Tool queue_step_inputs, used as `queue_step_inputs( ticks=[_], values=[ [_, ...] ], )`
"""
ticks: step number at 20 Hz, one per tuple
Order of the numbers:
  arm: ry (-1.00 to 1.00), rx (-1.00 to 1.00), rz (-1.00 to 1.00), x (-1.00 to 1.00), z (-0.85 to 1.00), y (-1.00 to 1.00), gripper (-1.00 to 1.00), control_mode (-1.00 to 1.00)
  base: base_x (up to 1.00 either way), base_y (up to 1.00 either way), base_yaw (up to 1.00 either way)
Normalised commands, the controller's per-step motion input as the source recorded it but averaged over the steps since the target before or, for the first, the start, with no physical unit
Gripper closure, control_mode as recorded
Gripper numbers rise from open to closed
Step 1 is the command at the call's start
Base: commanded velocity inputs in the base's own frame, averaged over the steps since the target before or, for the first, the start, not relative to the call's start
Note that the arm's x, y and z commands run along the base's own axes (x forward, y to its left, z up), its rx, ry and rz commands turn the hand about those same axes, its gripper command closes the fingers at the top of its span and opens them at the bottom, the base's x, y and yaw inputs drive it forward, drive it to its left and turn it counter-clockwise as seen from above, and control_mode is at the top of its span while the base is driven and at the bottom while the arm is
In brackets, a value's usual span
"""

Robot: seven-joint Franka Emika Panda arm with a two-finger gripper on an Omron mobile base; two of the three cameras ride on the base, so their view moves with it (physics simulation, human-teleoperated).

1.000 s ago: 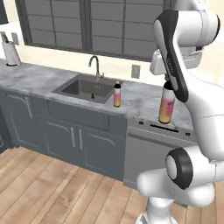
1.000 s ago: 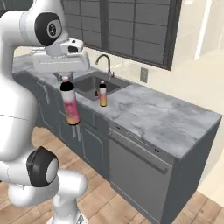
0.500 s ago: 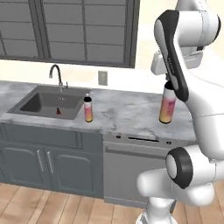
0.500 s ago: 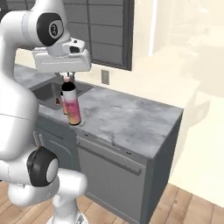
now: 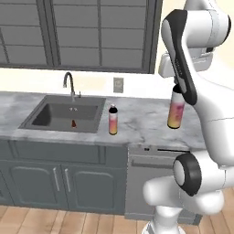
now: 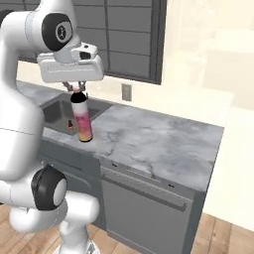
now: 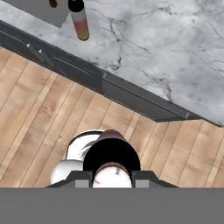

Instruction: Place the large bottle from the dining counter next to the other large bottle outside the sink, and place the small bottle from the dining counter next to the other small bottle inside the sink.

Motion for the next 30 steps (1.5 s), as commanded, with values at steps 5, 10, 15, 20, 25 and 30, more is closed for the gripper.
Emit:
queue_step_inputs(
  ticks=[5, 10, 15, 20, 25, 30],
  values=[
    [0.00, 0.00, 0.00, 0.00, 0.00, 0.00, 1.00, 1.00, 0.53, 0.01, -0.34],
    [0.00, 0.00, 0.00, 0.00, 0.00, 0.00, 1.00, 1.00, 0.47, 0.00, -0.40],
    [0.00, 0.00, 0.00, 0.00, 0.00, 0.00, 1.00, 1.00, 0.35, 0.09, -0.35],
    [0.00, 0.00, 0.00, 0.00, 0.00, 0.00, 1.00, 1.00, 0.42, 0.31, -0.25],
    [0.00, 0.00, 0.00, 0.00, 0.00, 0.00, 1.00, 1.00, 0.10, 0.74, -0.14],
    [0.00, 0.00, 0.00, 0.00, 0.00, 0.00, 1.00, 1.00, -0.11, 0.59, -0.06]
  ],
)
